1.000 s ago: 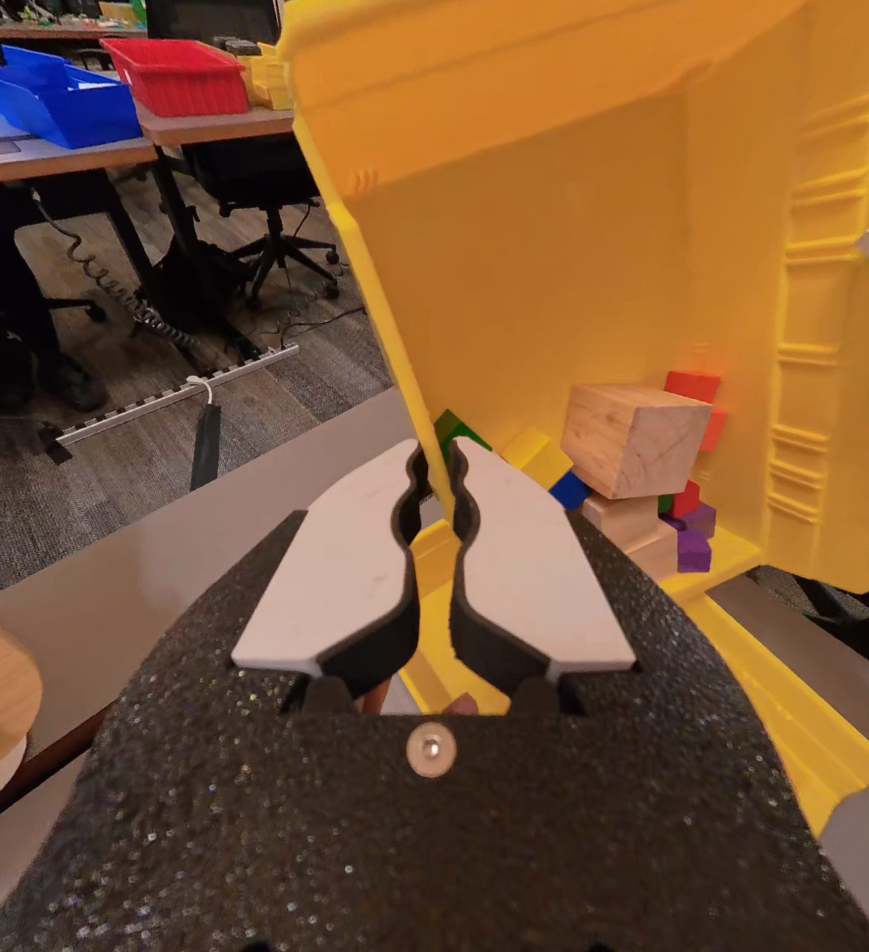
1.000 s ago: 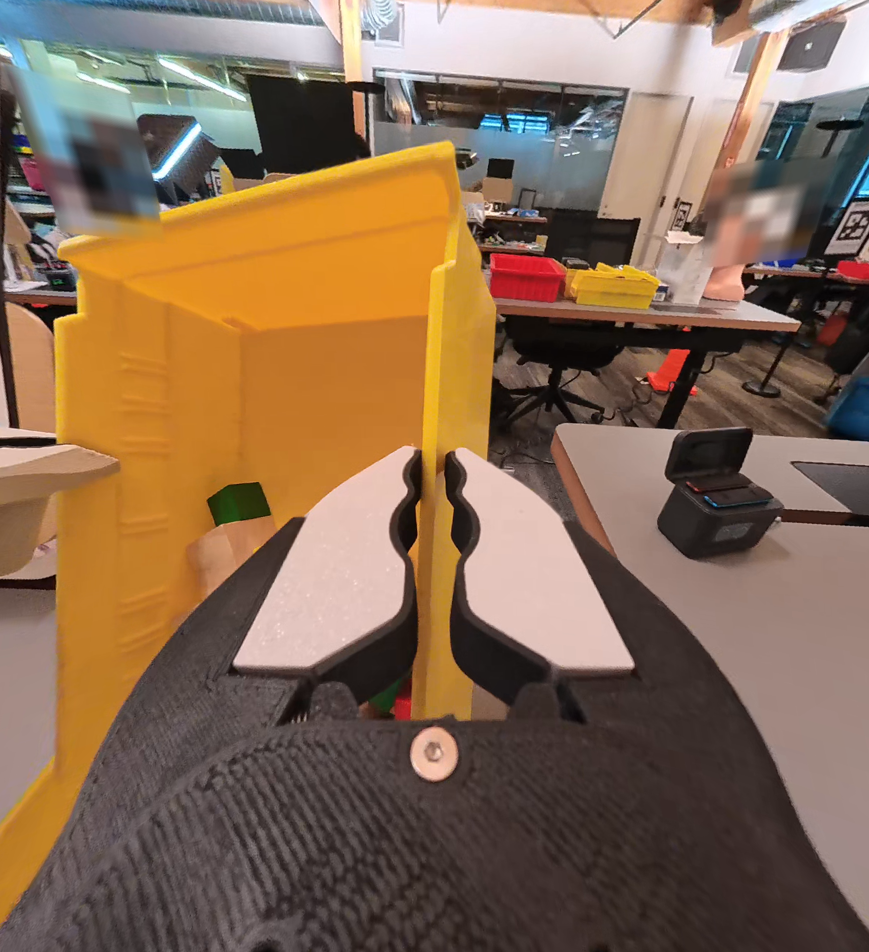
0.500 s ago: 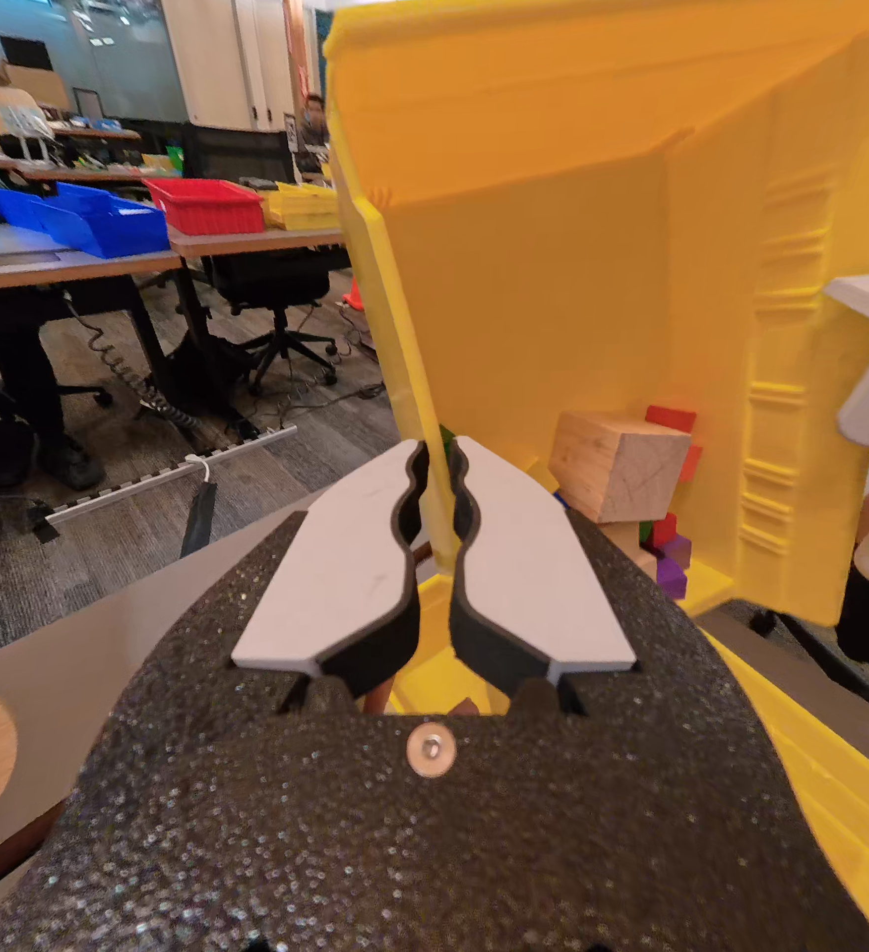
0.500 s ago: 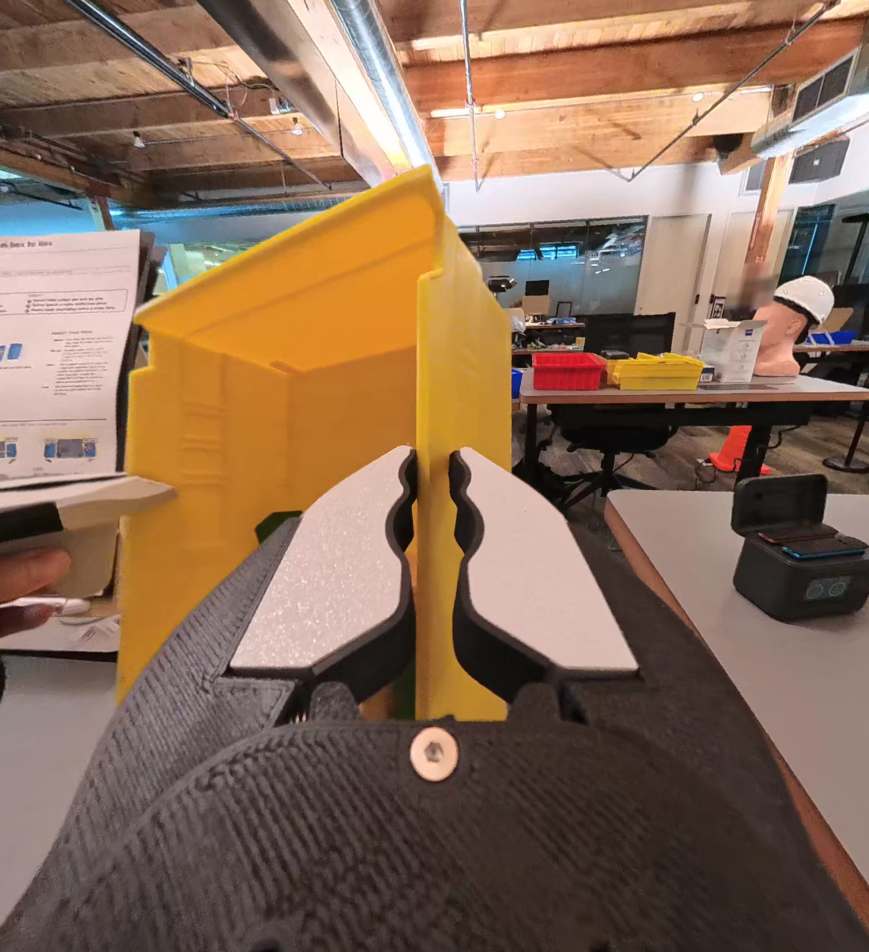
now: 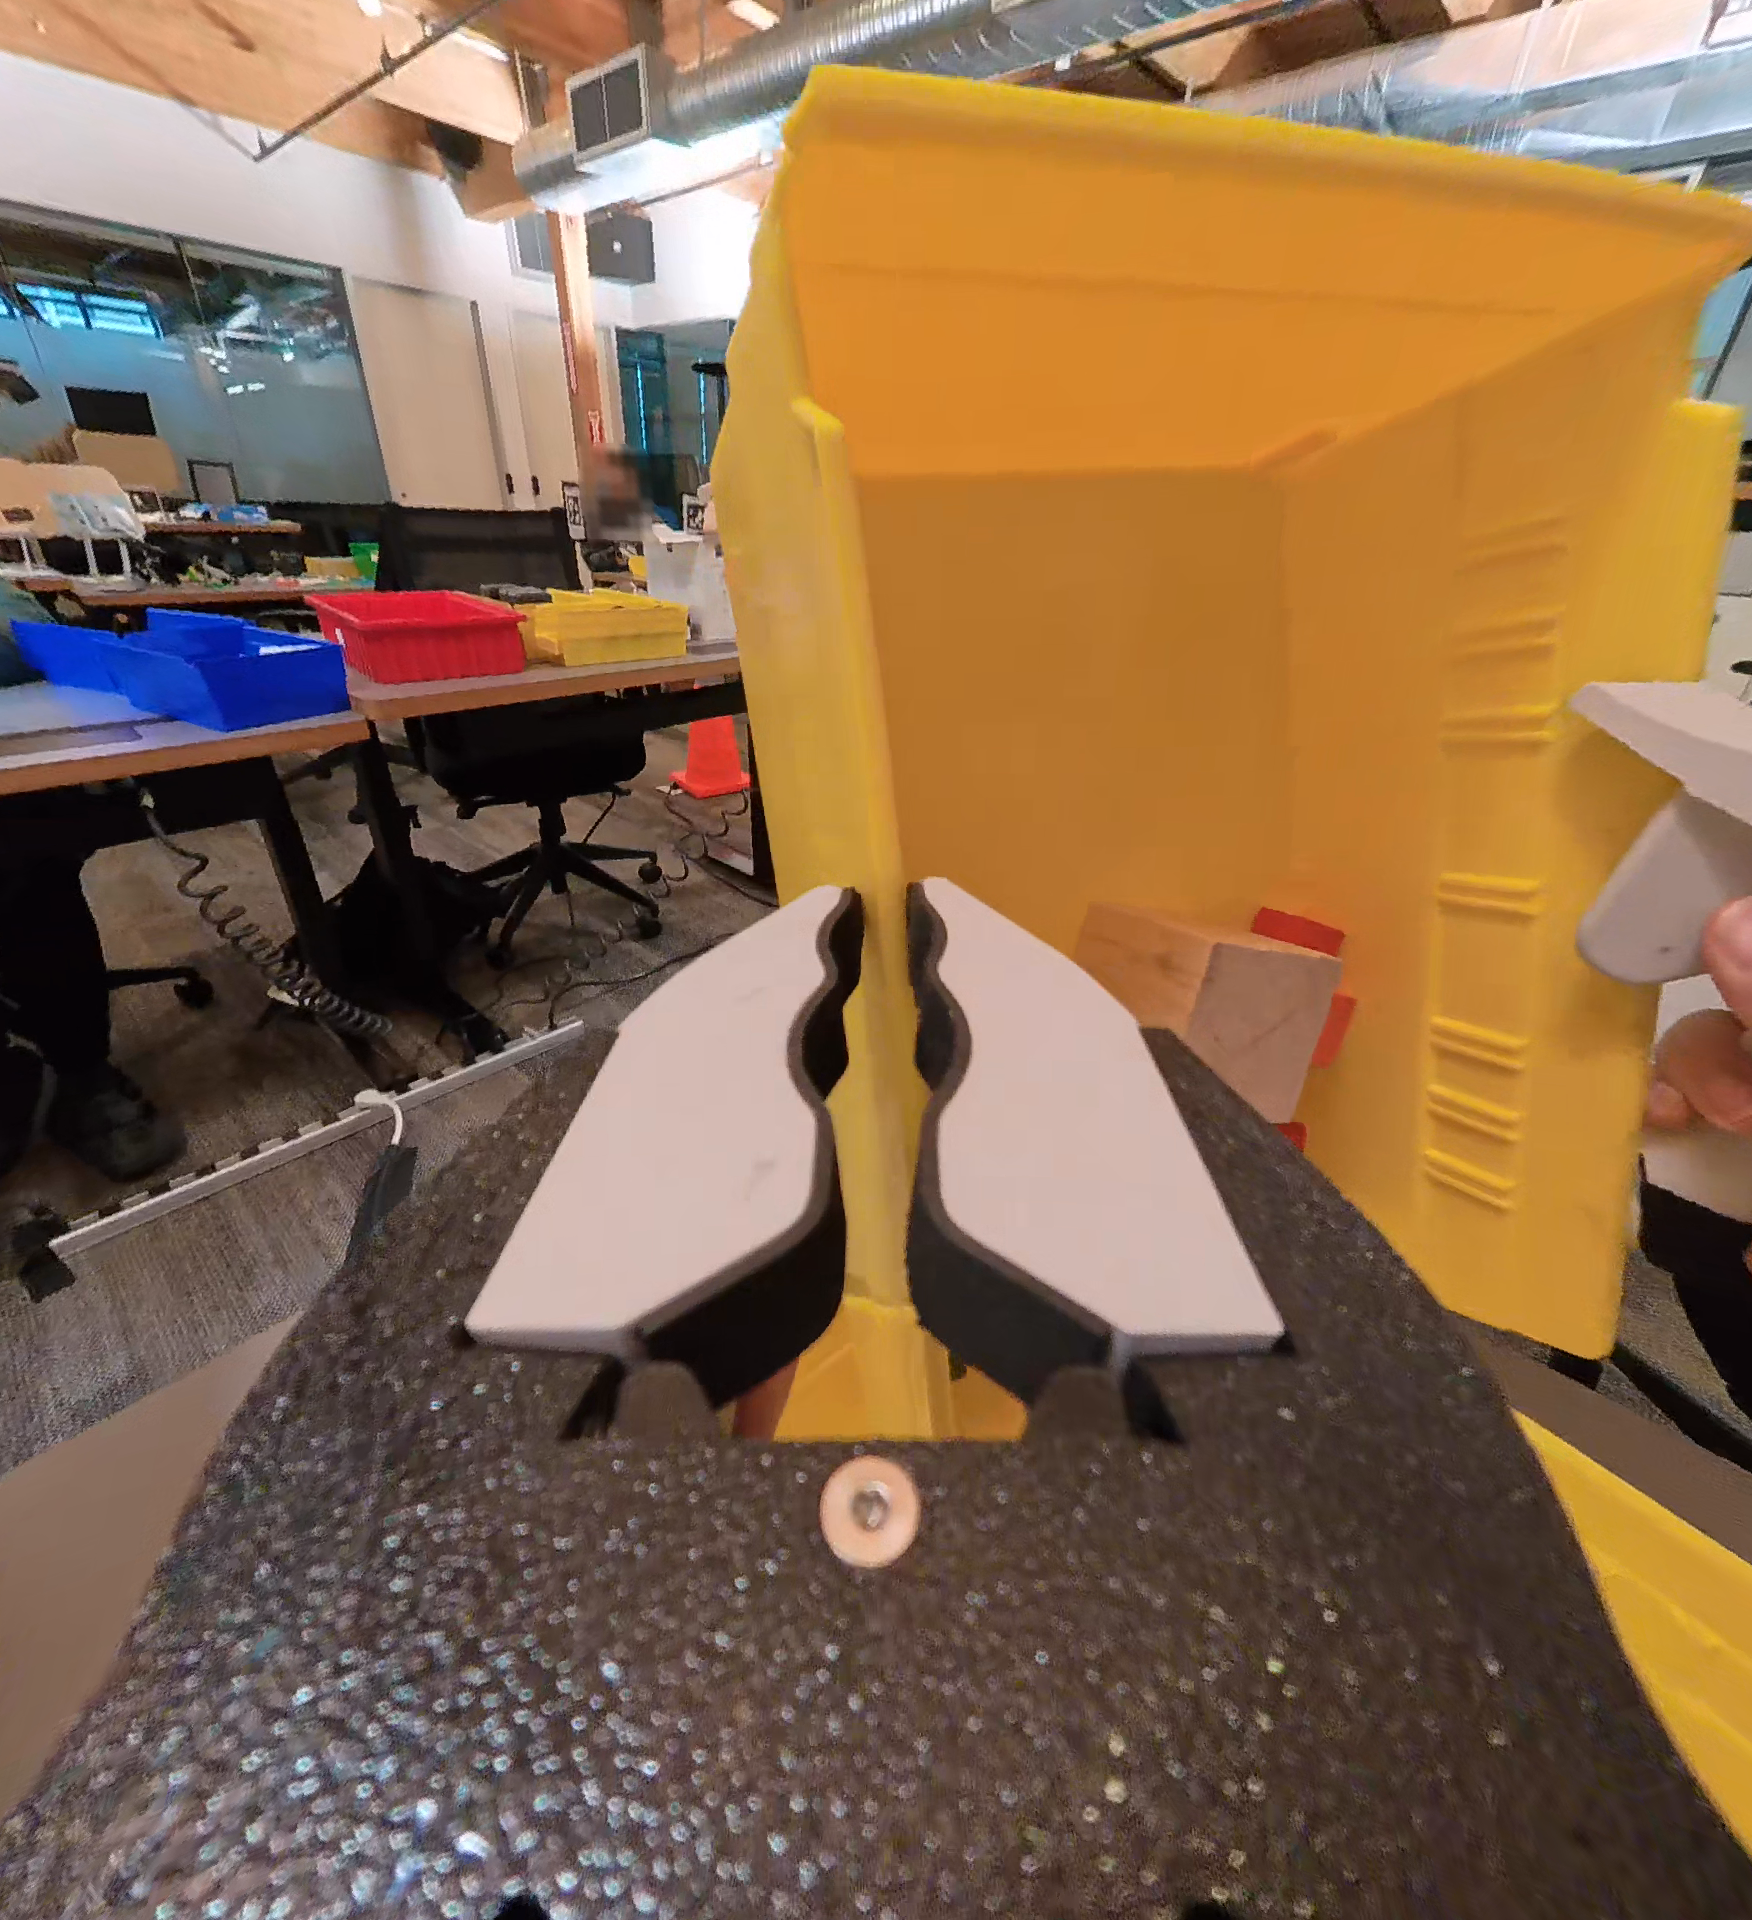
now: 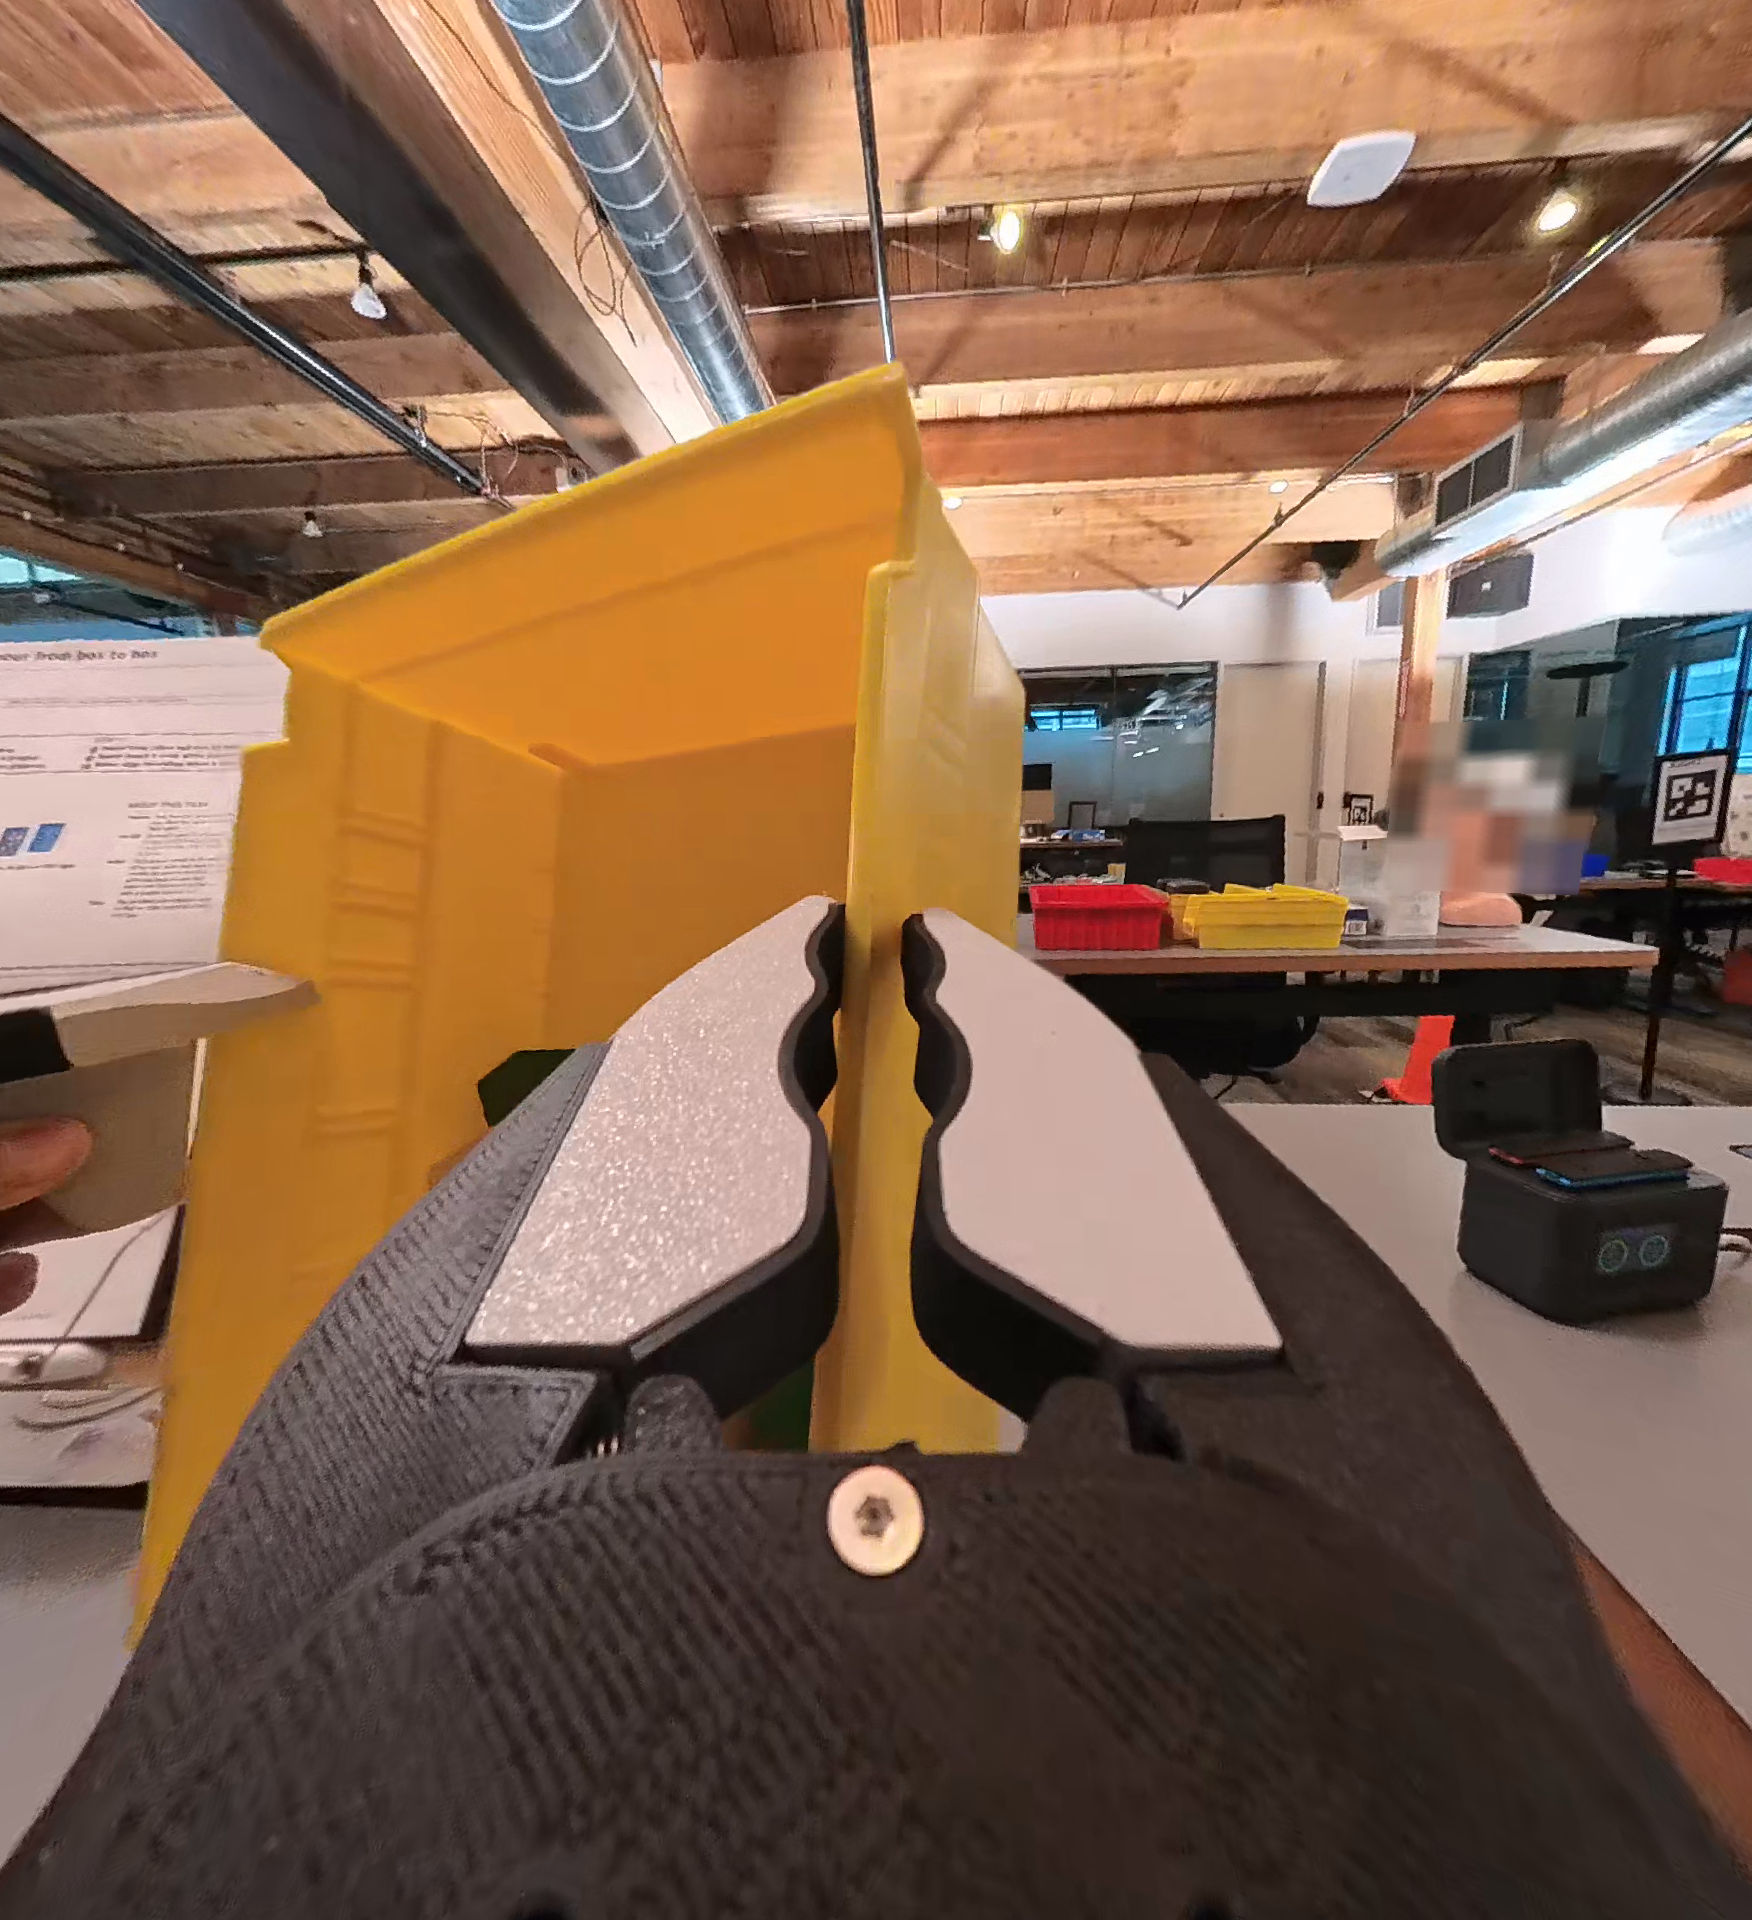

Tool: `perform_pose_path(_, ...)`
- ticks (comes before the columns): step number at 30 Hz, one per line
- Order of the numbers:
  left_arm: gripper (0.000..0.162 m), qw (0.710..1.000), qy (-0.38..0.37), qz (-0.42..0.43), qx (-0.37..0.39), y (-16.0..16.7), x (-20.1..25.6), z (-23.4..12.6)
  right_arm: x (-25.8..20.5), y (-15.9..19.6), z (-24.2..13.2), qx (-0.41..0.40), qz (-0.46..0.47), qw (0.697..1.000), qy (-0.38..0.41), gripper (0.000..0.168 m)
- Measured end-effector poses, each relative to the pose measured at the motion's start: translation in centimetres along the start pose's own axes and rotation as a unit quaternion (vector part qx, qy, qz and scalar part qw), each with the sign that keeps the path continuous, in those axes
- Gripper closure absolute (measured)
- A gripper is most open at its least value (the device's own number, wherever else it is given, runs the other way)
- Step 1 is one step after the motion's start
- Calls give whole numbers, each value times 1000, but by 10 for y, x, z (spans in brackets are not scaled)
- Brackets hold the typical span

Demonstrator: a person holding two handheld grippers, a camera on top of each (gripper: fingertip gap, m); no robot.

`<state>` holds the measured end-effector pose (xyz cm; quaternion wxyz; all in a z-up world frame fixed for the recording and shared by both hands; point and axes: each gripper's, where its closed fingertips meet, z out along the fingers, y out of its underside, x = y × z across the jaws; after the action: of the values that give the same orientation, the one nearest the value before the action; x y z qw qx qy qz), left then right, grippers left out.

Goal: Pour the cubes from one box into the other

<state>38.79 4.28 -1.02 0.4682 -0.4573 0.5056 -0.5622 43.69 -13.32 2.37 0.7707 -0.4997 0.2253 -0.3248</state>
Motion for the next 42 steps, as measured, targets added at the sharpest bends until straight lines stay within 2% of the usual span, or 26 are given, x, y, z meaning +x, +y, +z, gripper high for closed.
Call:
perform_pose_path(6, 155, 1000, -17, 13, -1, -4, 4, -4, 1, 5, -7, 5, 8, 1000, 26, 159)
perform_pose_path(14, 153, 999, 4, 6, 52, -20, 9, -9, 0, -7, -6, 45, -4, 999, 27, 159)
perform_pose_path(23, 153, 999, 5, -32, 22, 16, 4, -2, 2, 9, -4, 9, -73, 996, 40, 160)
perform_pose_path(27, 153, 998, 12, -47, 31, 19, 4, 2, 4, 6, -2, 22, -94, 995, 38, 161)
perform_pose_path(34, 153, 998, 10, -21, 52, 13, 9, 4, 10, -4, 2, 51, -130, 989, 37, 162)
perform_pose_path(42, 152, 998, 14, -25, 52, 23, 9, -1, 5, -2, -1, 46, -169, 984, 39, 163)
